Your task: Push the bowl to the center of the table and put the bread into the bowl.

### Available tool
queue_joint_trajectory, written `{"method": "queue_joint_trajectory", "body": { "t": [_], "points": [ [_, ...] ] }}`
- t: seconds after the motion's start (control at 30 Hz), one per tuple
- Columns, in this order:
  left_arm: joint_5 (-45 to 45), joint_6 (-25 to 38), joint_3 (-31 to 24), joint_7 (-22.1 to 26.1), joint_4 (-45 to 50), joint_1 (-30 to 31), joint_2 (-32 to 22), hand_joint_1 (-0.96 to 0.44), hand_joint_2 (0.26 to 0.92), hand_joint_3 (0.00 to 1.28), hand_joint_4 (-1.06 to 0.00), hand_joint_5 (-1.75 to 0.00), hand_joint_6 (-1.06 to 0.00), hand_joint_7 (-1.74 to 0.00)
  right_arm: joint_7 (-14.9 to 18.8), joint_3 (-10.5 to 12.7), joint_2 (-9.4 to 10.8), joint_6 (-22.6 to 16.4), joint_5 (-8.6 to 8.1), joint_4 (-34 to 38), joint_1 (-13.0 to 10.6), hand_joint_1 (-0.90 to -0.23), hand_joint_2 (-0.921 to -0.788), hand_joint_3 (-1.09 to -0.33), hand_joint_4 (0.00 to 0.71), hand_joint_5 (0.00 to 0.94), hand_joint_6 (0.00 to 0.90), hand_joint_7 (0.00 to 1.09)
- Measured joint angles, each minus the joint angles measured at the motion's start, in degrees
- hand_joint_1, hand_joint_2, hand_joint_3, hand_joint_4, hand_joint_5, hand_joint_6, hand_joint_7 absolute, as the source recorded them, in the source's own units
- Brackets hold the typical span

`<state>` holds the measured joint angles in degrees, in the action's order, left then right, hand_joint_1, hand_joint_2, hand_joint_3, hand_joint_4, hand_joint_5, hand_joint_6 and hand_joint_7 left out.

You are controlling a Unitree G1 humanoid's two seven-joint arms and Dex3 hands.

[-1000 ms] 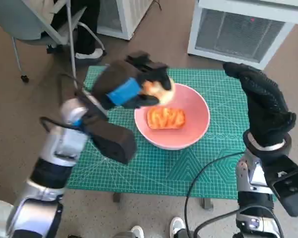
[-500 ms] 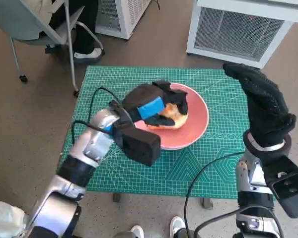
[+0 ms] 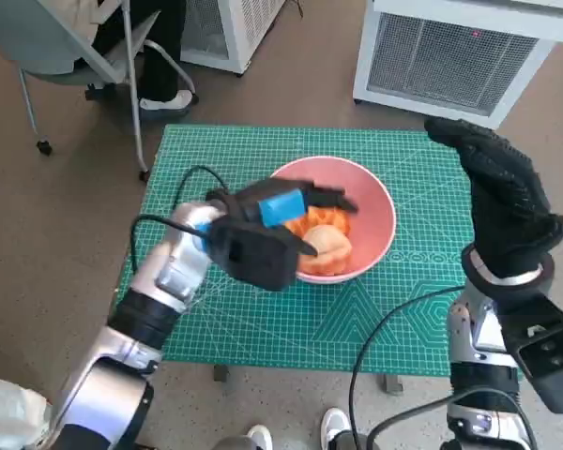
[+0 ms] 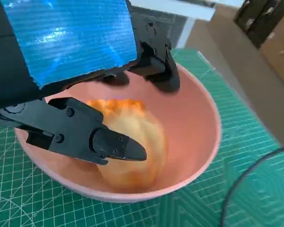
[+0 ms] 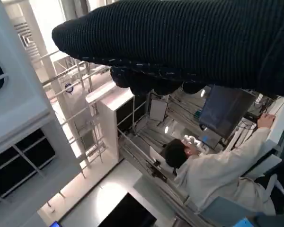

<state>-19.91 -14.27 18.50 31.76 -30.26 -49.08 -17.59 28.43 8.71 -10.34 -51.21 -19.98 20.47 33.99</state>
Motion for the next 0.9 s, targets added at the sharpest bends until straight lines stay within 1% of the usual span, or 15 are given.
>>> {"method": "queue_joint_trajectory", "body": {
  "t": [0.17, 0.27, 0.33, 0.43, 0.57, 0.8, 0.9],
  "points": [
    [5.62, -9.98, -5.48, -6.77, -0.49, 1.81, 1.07, -0.46, 0.921, 0.06, -0.08, 0.00, -0.27, -0.02, -1.03, 0.08, 0.00, 1.60, 0.04, -1.11, 0.02, -0.598, -0.921, -0.716, 0.264, 0.003, 0.015, 0.63],
    [9.40, -17.12, -9.09, -11.18, -1.93, 3.19, 2.83, -0.48, 0.921, 0.13, -0.11, -0.02, -0.29, -0.03, -1.80, 0.09, 0.01, 2.44, 0.09, -1.85, 0.20, -0.584, -0.921, -0.712, 0.266, 0.003, 0.027, 0.61],
    [11.95, -20.84, -11.36, -13.18, -2.69, 3.92, 4.01, -0.50, 0.921, 0.18, -0.14, -0.02, -0.30, -0.03, -2.25, 0.09, 0.01, 3.06, 0.17, -2.14, 0.49, -0.572, -0.921, -0.710, 0.269, 0.003, 0.049, 0.57],
    [15.98, -24.57, -14.02, -14.67, -2.84, 4.78, 5.42, -0.51, 0.921, 0.23, -0.17, -0.03, -0.31, -0.03, -3.08, 0.07, 0.01, 3.84, 0.54, -2.56, 1.13, -0.565, -0.921, -0.714, 0.270, 0.002, 0.069, 0.53],
    [21.13, -27.29, -16.37, -15.32, -1.64, 6.10, 7.44, -0.52, 0.921, 0.29, -0.20, -0.03, -0.31, -0.03, -4.19, -0.07, 0.02, 4.45, 2.24, -2.94, 2.28, -0.557, -0.921, -0.733, 0.260, 0.000, 0.076, 0.50],
    [25.84, -26.72, -17.37, -14.95, 5.07, 9.24, 9.09, -0.51, 0.921, 0.34, -0.21, -0.02, -0.32, -0.02, -5.14, -0.37, 0.06, 5.28, 3.44, -2.76, 5.74, -0.560, -0.921, -0.748, 0.259, 0.002, 0.077, 0.47],
    [27.21, -25.63, -17.50, -14.78, 8.44, 10.29, 9.21, -0.52, 0.921, 0.35, -0.21, -0.02, -0.31, -0.02, -5.13, -0.58, 0.06, 5.90, 3.43, -2.44, 7.13, -0.567, -0.921, -0.748, 0.260, 0.002, 0.079, 0.47]
  ]
}}
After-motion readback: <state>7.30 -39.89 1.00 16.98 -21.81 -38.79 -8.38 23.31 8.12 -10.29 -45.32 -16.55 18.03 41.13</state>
